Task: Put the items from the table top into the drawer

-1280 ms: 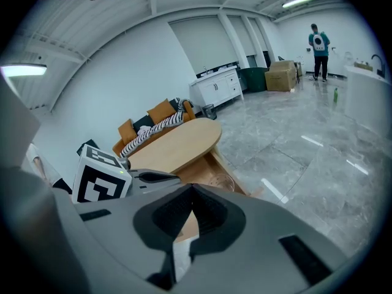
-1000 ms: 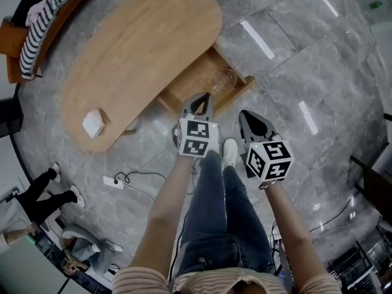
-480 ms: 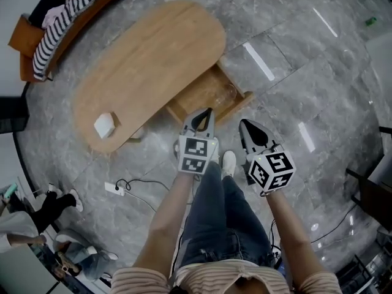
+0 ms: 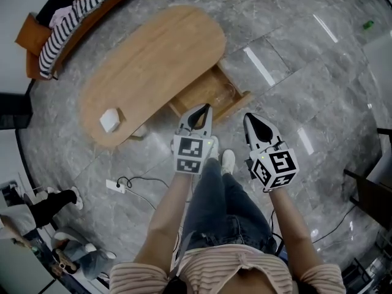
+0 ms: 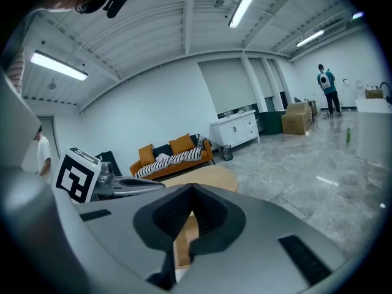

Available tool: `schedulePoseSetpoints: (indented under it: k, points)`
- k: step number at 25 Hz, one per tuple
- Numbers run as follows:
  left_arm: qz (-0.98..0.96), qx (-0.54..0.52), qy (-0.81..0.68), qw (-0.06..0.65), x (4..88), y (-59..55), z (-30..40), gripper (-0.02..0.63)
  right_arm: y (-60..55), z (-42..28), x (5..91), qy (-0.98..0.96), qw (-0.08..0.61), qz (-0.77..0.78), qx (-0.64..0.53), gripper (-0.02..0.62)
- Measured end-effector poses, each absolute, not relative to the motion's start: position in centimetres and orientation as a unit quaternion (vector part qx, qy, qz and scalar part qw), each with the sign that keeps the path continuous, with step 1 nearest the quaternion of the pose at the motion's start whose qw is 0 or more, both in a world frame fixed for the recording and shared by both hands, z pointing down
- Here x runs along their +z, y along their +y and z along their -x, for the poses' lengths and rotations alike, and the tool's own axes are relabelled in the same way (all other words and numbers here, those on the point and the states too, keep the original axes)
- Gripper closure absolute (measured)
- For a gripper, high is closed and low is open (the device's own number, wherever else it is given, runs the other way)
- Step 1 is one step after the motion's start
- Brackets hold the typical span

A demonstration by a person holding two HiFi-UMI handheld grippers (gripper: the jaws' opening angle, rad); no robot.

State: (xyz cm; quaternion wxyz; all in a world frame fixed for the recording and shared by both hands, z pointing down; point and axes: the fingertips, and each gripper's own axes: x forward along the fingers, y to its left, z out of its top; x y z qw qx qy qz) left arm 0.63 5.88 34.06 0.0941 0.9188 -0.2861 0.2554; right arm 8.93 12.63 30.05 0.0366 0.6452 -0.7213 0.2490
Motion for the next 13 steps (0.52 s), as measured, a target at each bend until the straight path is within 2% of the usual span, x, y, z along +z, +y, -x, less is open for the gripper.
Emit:
schedulePoseSetpoints:
  k: [13]
  points:
    - [-0.931, 0.209, -0.283, 0.092, 27.6, 9.4, 0.7, 0.594, 14.5, -8.3, 24.4, -0.738, 0.012, -0.643, 0.205, 0.588]
